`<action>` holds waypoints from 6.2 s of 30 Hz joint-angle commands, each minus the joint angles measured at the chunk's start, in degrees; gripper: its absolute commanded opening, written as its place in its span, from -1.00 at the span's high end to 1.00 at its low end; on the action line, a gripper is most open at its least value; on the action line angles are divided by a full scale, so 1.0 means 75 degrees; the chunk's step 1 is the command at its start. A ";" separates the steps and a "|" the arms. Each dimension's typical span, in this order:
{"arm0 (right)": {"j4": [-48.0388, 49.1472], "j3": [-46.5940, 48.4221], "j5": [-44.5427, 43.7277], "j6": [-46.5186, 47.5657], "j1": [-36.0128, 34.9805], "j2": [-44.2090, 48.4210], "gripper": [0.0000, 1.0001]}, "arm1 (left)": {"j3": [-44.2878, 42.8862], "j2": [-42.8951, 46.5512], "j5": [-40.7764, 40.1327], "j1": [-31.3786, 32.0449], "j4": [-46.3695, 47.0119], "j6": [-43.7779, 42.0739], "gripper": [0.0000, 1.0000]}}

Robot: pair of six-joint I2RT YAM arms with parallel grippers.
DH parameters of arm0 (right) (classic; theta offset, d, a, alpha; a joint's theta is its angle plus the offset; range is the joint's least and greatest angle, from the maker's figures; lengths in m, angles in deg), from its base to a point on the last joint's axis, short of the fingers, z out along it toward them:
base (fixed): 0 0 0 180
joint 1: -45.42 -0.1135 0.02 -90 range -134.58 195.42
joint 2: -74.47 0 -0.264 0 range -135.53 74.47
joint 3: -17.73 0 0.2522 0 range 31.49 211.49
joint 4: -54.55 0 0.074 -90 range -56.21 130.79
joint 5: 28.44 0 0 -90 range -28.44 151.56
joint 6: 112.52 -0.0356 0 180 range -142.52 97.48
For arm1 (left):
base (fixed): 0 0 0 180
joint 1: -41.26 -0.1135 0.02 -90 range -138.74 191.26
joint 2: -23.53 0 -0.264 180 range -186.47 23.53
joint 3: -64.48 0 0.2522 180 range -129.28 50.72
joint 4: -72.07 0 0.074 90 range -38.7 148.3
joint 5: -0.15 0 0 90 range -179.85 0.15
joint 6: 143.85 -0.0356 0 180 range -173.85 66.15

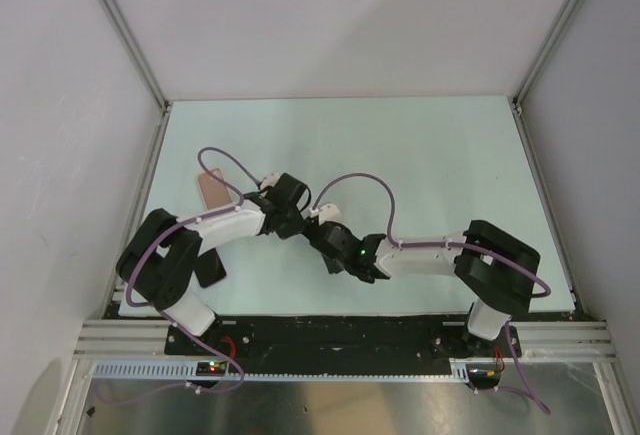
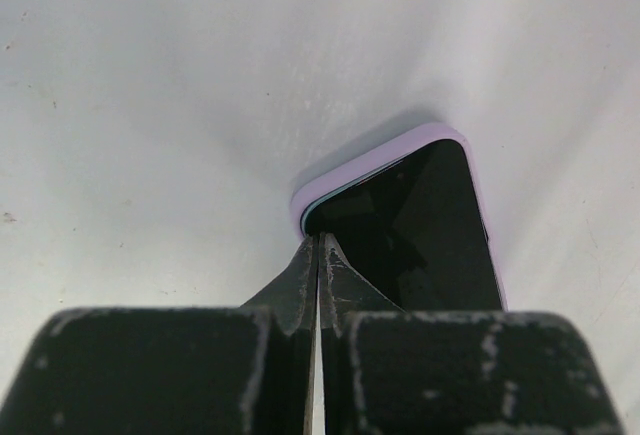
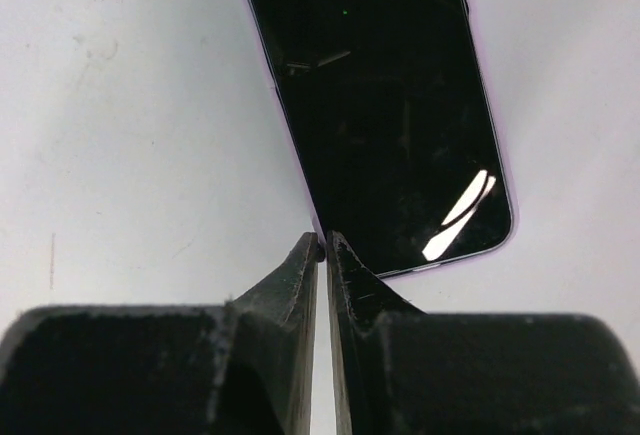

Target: Put the phone into the phone case

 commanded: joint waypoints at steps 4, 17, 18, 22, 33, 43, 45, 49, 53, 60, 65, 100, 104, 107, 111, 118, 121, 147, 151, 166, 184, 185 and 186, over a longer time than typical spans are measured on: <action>-0.0582 -0.0279 0.1797 -0.0139 0.0873 -0.0090 0.76 | -0.0081 -0.0759 -0.0461 0.0011 -0.0184 -0.0266 0.99; -0.0745 0.1359 0.1762 0.0737 0.2107 0.1092 0.21 | -0.1292 -0.0492 -0.0316 -0.0035 -0.0764 -0.0956 0.79; -0.0692 0.1380 0.1852 0.0883 0.2131 0.1038 0.06 | -0.1358 -0.0410 -0.0290 -0.0047 -0.0780 -0.0991 0.75; -0.0532 0.1422 0.2189 0.1359 0.2158 0.0767 -0.49 | -0.1587 0.0009 -0.0231 -0.0213 -0.0899 -0.1120 0.60; -0.0208 0.1639 0.2838 0.2900 0.1890 -0.0435 -0.99 | -0.0993 0.1687 -0.0107 -0.1336 -0.1176 -0.1291 0.02; -0.0170 0.2388 0.2126 0.2064 0.2207 -0.0891 -0.96 | -0.0995 0.1179 0.0212 -0.1223 -0.1128 -0.1544 0.67; -0.0384 0.2843 0.1934 0.2137 0.2116 -0.1257 -0.96 | -0.0843 0.1083 0.0174 -0.1082 -0.1034 -0.1440 0.74; -0.0690 0.3543 0.1820 0.2243 0.2098 -0.1922 -0.96 | -0.0510 0.1004 0.0176 -0.0899 -0.0822 -0.1257 0.81; -0.0822 0.3857 0.1839 0.2304 0.2126 -0.2279 -0.96 | -0.0251 0.1053 0.0140 -0.0880 -0.0720 -0.1180 0.82; -0.0983 0.4013 0.2012 0.2358 0.2128 -0.2526 -0.96 | 0.0023 0.1091 0.0172 -0.0878 -0.0635 -0.1082 0.84; -0.1062 0.3930 0.2018 0.2334 0.2055 -0.2567 -0.95 | 0.0106 0.1048 0.0204 -0.0878 -0.0588 -0.1053 0.85; -0.0738 0.1702 0.1573 0.1511 0.2002 -0.2270 -0.93 | 0.0034 0.0907 0.0274 -0.0960 -0.0582 -0.1085 0.86; -0.0335 0.1616 0.2685 0.1538 0.2351 -0.1666 -0.97 | -0.0004 0.1097 0.0318 -0.1053 -0.0577 -0.1183 0.76; -0.0123 0.1574 0.3839 0.1585 0.2615 -0.1388 -0.99 | 0.0023 0.1343 0.0365 -0.1173 -0.0592 -0.1259 0.58; 0.0182 0.1373 0.4744 0.1592 0.2676 -0.1226 -0.99 | 0.0091 0.1640 0.0454 -0.1293 -0.0585 -0.1321 0.45; 0.0087 0.1007 0.3896 0.1690 0.2286 -0.1099 -0.99 | 0.0153 0.1822 0.0558 -0.1335 -0.0581 -0.1331 0.41; -0.0123 0.0933 0.3057 0.1838 0.1959 -0.1136 -0.99 | 0.0171 0.1828 0.0577 -0.1335 -0.0584 -0.1341 0.41; -0.1432 0.1195 -0.0590 0.0992 0.3037 -0.1823 -0.93 | -0.0852 0.1651 0.0434 -0.2113 -0.0998 -0.1619 0.39; -0.1575 0.1324 -0.0569 0.0766 0.3552 -0.1834 -0.92 | -0.1128 0.1442 0.0408 -0.2402 -0.1130 -0.1765 0.38; -0.1983 0.2541 -0.0158 0.1280 0.4222 -0.1897 -0.96 | -0.1689 0.0875 -0.0225 -0.4239 -0.1753 -0.2803 -0.23; -0.2301 0.3309 0.0724 0.1150 0.4495 -0.1417 -0.99 | -0.3193 -0.1676 -0.0473 -0.5840 -0.2285 -0.3593 -0.19; -0.2296 0.3293 0.0741 0.1118 0.4503 -0.1441 -0.99 | -0.3229 -0.1752 -0.0415 -0.5832 -0.2284 -0.3628 -0.20; -0.2271 0.3278 0.0778 0.1097 0.4501 -0.1436 -0.99 | -0.3276 -0.1830 -0.0369 -0.5834 -0.2278 -0.3663 -0.20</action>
